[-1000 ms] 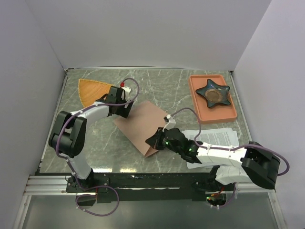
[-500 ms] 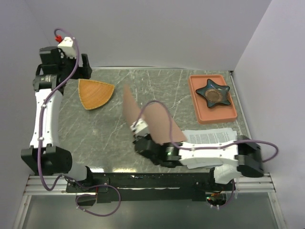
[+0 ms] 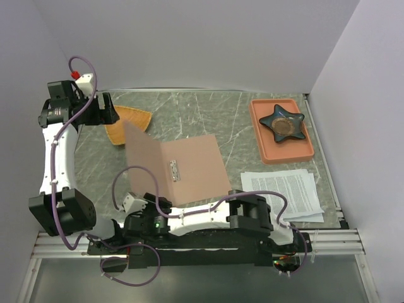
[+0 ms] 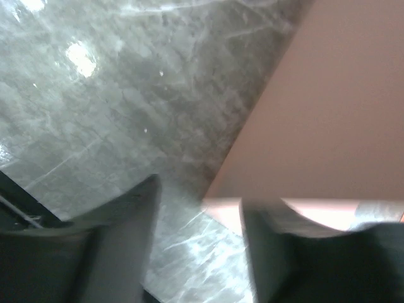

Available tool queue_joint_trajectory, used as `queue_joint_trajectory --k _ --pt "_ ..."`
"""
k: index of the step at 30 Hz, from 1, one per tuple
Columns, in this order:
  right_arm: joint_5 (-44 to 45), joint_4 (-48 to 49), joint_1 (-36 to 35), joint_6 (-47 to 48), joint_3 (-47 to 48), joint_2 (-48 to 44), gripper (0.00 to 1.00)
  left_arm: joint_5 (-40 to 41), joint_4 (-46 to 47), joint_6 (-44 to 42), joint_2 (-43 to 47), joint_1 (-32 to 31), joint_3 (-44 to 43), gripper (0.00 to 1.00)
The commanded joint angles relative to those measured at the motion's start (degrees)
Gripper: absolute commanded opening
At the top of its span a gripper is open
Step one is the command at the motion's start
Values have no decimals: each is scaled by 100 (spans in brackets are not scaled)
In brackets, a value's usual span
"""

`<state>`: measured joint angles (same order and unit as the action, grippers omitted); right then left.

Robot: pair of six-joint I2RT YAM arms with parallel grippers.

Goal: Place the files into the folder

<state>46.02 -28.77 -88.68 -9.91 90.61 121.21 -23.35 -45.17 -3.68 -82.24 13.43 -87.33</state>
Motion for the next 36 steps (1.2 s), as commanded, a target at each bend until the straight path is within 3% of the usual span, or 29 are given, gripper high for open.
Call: queue_joint_trajectory --k 1,4,8,14,17,19,21,24,31,36 --pt "-65 -1146 36 -239 791 219 75 -266 122 -133 305 116 40 96" --pt "-382 -1193 35 -310 880 97 79 -275 192 -159 296 186 84 96" --pt "-1163 -210 27 102 -51 -852 81 -301 254 -159 261 326 120 96" --pt "-1393 54 97 428 -341 -1362 81 -407 298 -150 190 423 155 96" --pt "-1499 100 325 131 -684 -1872 80 -380 324 -212 226 476 181 96" --pt "-1525 -136 851 -430 -764 -2066 77 -372 307 -264 208 494 164 96" --pt "-1605 -784 1586 -1087 -467 -1883 74 -415 263 -282 182 529 155 96" --pt "-1956 -1086 2335 -1346 -54 -1409 70 -547 228 -308 225 582 225 96" --pt "-2930 -745 3058 -1268 659 -485 70 -574 193 -467 357 591 497 96" --pt "-3283 -604 3164 -1277 1125 16 70 -661 166 -528 366 599 646 96"
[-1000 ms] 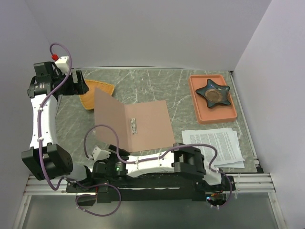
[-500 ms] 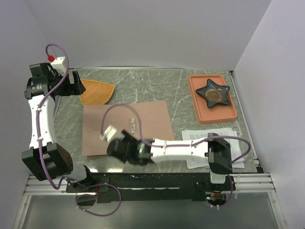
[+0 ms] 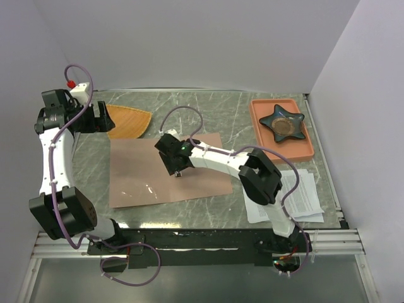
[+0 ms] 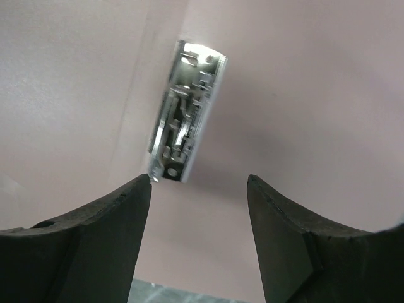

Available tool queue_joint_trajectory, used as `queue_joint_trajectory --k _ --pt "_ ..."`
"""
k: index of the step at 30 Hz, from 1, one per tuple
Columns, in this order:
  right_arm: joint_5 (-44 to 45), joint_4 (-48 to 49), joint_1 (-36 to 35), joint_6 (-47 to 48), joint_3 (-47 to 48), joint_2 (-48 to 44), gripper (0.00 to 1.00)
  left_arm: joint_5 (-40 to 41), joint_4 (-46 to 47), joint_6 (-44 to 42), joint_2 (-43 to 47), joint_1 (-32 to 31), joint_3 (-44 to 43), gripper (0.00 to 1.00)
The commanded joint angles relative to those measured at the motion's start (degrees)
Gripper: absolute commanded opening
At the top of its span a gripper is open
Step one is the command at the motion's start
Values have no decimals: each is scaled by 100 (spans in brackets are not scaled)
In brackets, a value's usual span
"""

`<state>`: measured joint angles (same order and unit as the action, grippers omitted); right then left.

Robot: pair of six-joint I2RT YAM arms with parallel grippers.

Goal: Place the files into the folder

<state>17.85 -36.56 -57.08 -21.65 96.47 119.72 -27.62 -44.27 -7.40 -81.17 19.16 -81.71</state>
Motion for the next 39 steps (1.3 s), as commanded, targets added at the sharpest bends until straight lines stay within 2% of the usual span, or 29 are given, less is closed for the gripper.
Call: queue_joint_trajectory --k 1,6,9,13,20,24,26,33,39 --pt "-492 193 4 -120 583 226 70 -244 94 -174 259 35 103 96" --pt "-397 158 39 -260 891 596 69 -297 120 -201 224 35 226 96" --pt "-274 114 135 -532 865 754 64 -315 138 -209 233 35 270 96" --pt "-132 683 232 -744 137 535 60 -332 156 -227 268 35 314 96" --pt "-483 869 355 -1271 -461 473 54 -411 156 -236 329 27 384 96" --pt "-773 1115 338 -1684 -988 219 41 -438 191 -253 365 27 428 96" --pt "-896 1229 303 -1982 -1366 -27 38 -438 200 -245 373 27 437 96" --pt "-634 1108 -13 -2361 -2202 -792 35 -534 235 -236 426 27 525 96" --pt "-238 615 -216 -3020 -2141 -837 34 -683 261 -157 444 27 595 96"
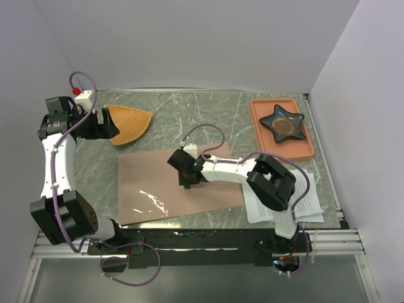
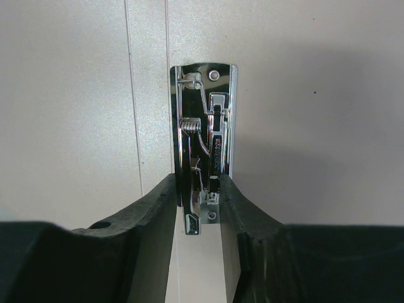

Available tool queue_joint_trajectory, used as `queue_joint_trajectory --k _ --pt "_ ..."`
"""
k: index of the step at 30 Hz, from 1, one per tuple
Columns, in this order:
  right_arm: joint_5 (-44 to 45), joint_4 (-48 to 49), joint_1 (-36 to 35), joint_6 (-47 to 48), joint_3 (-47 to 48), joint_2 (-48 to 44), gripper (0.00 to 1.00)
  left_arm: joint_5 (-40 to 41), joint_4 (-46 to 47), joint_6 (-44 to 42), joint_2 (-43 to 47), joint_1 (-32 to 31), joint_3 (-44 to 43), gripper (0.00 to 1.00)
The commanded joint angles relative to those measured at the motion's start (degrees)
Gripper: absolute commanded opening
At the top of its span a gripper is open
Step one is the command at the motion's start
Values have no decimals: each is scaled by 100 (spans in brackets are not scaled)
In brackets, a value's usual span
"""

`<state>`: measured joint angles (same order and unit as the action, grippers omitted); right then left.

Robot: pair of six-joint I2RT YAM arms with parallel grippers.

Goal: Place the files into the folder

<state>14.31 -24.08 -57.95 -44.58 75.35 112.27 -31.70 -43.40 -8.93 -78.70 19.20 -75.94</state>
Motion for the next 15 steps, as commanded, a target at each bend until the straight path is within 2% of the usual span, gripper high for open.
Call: queue_joint_trajectory --k 1,5,10,15 --pt "142 -816 -146 -806 92 13 34 -284 165 -4 205 14 27 96" --pt "222 -1073 -181 -1131 296 155 34 -240 130 -56 302 22 18 96" --pt "327 -1038 -190 -1404 -37 -108 33 -231 147 -74 320 14 36 96" --pt "441 -1081 -172 -1299 -161 -240 34 -345 138 -21 267 14 44 96"
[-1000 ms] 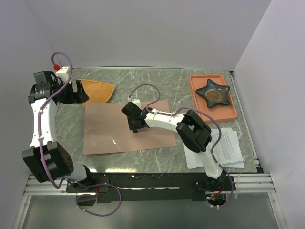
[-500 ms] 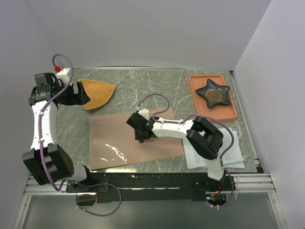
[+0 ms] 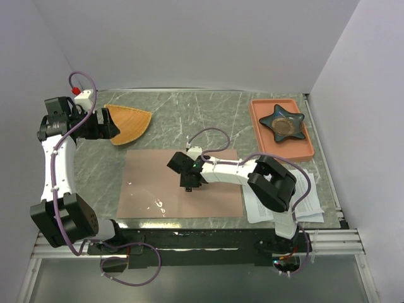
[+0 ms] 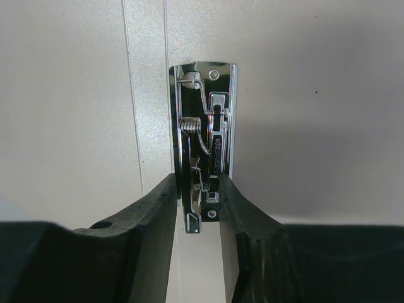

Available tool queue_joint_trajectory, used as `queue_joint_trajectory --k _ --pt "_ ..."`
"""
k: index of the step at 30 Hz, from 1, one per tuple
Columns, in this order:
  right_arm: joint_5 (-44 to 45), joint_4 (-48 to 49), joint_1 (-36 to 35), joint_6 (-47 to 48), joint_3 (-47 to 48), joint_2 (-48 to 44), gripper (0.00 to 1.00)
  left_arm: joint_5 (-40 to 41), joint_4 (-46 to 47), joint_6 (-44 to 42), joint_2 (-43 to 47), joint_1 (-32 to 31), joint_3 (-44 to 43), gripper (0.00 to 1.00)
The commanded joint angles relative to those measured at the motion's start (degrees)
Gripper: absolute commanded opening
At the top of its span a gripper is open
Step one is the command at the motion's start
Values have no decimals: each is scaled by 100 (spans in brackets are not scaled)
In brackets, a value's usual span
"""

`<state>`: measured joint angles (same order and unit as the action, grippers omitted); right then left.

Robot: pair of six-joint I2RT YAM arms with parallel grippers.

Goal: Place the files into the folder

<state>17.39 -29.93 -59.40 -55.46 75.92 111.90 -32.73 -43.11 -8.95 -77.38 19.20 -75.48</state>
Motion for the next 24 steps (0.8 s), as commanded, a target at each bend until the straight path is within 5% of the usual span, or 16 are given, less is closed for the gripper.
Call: queue_joint_trajectory --k 1,10,19,24 --pt "159 -505 -19 -167 -235 -247 34 -260 128 -2 153 13 33 96" --pt "370 -522 -2 228 -561 -862 40 -295 128 -45 232 22 236 96" --pt "1143 -1672 217 545 -104 -1495 81 -190 110 -63 136 31 130 96" --pt "1890 -2939 771 291 -199 -1434 82 -233 110 -72 162 13 130 96"
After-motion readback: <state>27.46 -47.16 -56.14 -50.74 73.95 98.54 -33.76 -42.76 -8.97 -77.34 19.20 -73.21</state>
